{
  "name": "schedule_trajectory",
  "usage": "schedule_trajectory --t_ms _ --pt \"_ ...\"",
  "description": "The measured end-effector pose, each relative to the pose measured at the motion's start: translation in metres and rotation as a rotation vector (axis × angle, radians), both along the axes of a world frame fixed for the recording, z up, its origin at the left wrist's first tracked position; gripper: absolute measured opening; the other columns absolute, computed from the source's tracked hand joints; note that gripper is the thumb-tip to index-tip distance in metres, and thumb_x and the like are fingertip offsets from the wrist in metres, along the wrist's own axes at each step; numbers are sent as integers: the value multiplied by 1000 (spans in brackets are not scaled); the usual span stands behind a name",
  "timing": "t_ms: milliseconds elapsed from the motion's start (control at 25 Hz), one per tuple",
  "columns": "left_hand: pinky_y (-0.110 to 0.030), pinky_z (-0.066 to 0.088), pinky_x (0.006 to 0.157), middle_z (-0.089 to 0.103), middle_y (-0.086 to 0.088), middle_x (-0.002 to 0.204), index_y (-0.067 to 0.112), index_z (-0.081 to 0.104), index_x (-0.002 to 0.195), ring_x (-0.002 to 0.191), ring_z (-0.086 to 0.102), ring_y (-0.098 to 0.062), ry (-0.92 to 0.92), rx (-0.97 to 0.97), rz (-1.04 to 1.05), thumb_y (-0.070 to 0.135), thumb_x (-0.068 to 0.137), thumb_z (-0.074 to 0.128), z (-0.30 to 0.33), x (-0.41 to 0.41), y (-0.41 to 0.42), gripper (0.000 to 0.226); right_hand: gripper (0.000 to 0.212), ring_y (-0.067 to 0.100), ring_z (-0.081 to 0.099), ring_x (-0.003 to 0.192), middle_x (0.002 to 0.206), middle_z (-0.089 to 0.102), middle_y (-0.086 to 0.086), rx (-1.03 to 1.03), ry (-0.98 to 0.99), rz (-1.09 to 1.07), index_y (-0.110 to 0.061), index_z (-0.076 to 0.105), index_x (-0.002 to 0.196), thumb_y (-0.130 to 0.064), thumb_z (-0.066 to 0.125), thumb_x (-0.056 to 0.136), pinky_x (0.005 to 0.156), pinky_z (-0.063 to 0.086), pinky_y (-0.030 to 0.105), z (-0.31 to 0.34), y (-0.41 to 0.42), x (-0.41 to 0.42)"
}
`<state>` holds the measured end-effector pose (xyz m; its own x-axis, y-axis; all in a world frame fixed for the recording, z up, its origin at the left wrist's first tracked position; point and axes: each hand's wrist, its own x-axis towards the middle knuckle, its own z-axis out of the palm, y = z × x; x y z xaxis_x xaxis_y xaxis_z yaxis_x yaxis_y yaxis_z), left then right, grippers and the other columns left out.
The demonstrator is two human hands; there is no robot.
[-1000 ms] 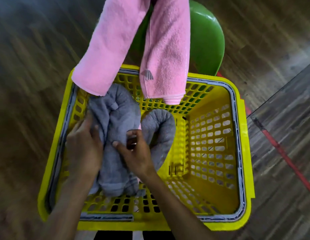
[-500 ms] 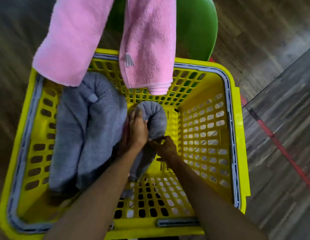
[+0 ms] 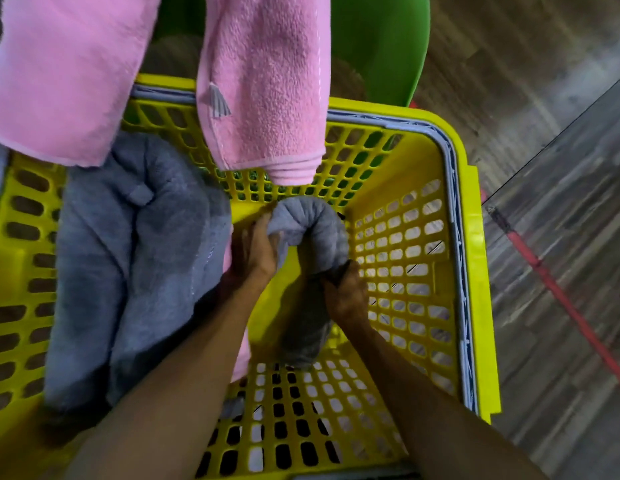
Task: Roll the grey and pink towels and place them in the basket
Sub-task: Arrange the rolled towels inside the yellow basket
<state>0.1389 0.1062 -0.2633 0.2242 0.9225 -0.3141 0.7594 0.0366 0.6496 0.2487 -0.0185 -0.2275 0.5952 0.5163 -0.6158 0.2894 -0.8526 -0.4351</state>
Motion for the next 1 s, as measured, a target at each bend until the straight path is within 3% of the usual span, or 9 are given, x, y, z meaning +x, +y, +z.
schedule_trajectory --t_ms 120,200,320,440,600,720,880,1000 --pt "-37 42 90 63 -16 118 10 57 124 109 58 -33 -109 -122 82 29 88 64 11 17 -9 42 67 41 47 126 138 49 26 -12 -32 -19 4 27 147 -19 60 94 99 35 39 0 0 11" --pt "-39 39 93 57 -22 123 5 51 130 115 52 -37 -50 -107 23 33 86 67 11 11 -29 55 74 41 46 126 139 48 26 -37 -23 -12 0 20 151 -23 61 94 100 34 39 0 0 11" --pt "-44 36 101 41 -27 132 17 16 153 118 45 -42 287 -129 -199 34 87 66 7 -15 -45 85 86 43 47 124 138 48 27 -117 43 32 -10 4 155 -32 61 94 96 37 38 5 -4 10" --pt "-44 45 91 49 -28 125 30 -4 154 107 55 -40 552 -153 -337 29 95 53 19 -14 -43 82 93 41 52 120 136 52 26 -125 53 104 -12 -5 155 -33 61 94 92 39 38 8 -7 6" --pt "-42 38 101 41 -18 145 20 9 154 128 46 -36 504 -292 -184 24 103 31 31 5 -14 56 82 39 51 120 135 53 21 -92 -27 91 -15 3 156 -20 57 95 93 39 37 9 -2 7" --pt "-39 39 96 44 -21 142 4 24 144 127 48 -36 317 -433 78 36 97 49 24 11 -28 62 78 38 53 118 131 55 22 -90 -68 107 -16 0 156 -22 51 98 93 39 36 12 -1 4" --pt "-41 43 81 54 -27 125 0 20 144 108 56 -41 260 -330 -125 41 86 65 21 1 -89 84 91 38 55 115 131 51 25 -156 -44 155 -17 -11 155 -27 57 95 89 42 35 15 -10 2" --pt "-43 48 78 62 -24 113 5 29 135 100 61 -41 377 -238 -191 37 85 68 20 -9 -75 71 90 39 57 111 127 52 25 -161 -94 219 -18 -16 153 -13 52 96 89 44 37 14 -17 -2"
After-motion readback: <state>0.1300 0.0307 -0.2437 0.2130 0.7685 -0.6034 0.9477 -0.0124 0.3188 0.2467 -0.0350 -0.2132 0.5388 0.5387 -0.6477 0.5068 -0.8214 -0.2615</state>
